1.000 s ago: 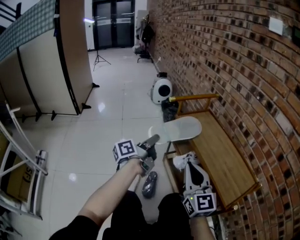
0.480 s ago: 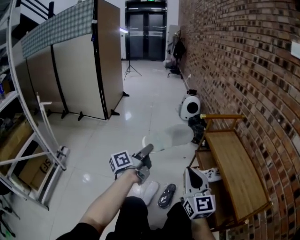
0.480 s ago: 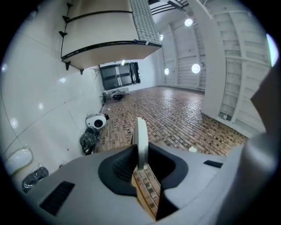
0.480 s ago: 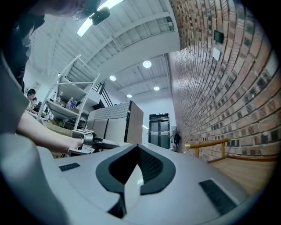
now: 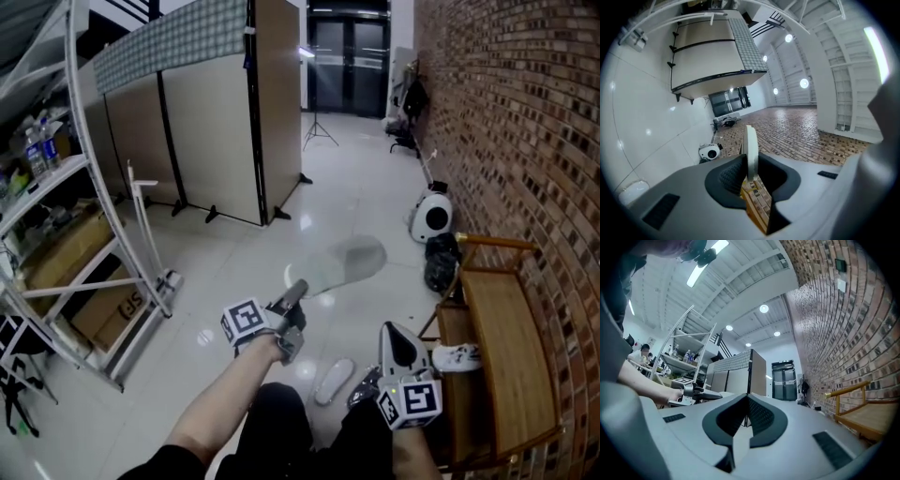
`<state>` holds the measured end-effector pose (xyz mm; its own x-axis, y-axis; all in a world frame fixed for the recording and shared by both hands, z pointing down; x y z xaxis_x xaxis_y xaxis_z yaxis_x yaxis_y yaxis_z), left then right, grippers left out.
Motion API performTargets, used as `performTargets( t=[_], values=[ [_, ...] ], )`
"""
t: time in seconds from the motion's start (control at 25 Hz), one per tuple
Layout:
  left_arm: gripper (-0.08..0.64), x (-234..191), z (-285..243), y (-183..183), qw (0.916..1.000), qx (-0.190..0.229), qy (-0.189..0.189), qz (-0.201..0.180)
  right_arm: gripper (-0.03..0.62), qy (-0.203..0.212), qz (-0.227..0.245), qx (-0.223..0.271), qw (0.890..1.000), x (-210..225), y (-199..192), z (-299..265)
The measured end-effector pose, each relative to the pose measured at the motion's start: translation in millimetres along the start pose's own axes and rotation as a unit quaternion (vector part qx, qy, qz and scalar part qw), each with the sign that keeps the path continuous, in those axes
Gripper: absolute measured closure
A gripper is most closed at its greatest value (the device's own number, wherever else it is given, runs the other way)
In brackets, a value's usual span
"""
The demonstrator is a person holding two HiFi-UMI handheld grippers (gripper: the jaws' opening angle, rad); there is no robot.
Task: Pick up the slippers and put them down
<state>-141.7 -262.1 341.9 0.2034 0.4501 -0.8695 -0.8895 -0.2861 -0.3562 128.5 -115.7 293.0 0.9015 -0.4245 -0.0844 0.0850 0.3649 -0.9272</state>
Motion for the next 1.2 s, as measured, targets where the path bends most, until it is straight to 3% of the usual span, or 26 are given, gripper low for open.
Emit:
performTargets(
  t=[0.2, 0.36, 0.56, 0.72, 1.0, 1.2],
  values=[
    [0.491, -22, 19, 6, 0.9992, 0.040, -0.003, -0.002, 0.584, 0.024, 0.003, -0.026, 0.999, -5, -27, -20],
    [0.491, -47, 26, 12, 0.9965, 0.081, 0.018, 0.007, 0.584, 0.033, 0.007, -0.047, 0.998, -1, -45, -44],
    [0.491, -70, 9, 2, 0.9915, 0.128, 0.003, 0.023, 0.584, 0.037, 0.000, -0.052, 0.998, 21, -78, -82],
    [0.491, -99, 8, -8, 0.9882, 0.148, 0.027, 0.031, 0.584, 0.039, -0.016, -0.084, 0.996, 29, -115, -97],
    [0.491, -172, 8, -32, 0.9806, 0.173, 0.071, 0.059, 0.584, 0.046, -0.043, -0.099, 0.993, 60, -184, -111],
    [0.491, -235, 24, -47, 0.9774, 0.159, 0.136, 0.033, 0.583, 0.035, -0.072, -0.144, 0.986, 73, -245, -111]
  ],
)
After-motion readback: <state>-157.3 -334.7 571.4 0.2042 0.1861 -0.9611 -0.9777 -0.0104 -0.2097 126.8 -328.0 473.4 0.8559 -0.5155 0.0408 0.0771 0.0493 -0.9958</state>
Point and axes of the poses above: the fingertips, and each gripper's own axes: z backward along the fingers, x to its right, y out of its top, the point moved 9 cm from there along z, backward along the fingers, and after that the axes turned 13 degrees about x, right-handed, at the moved point
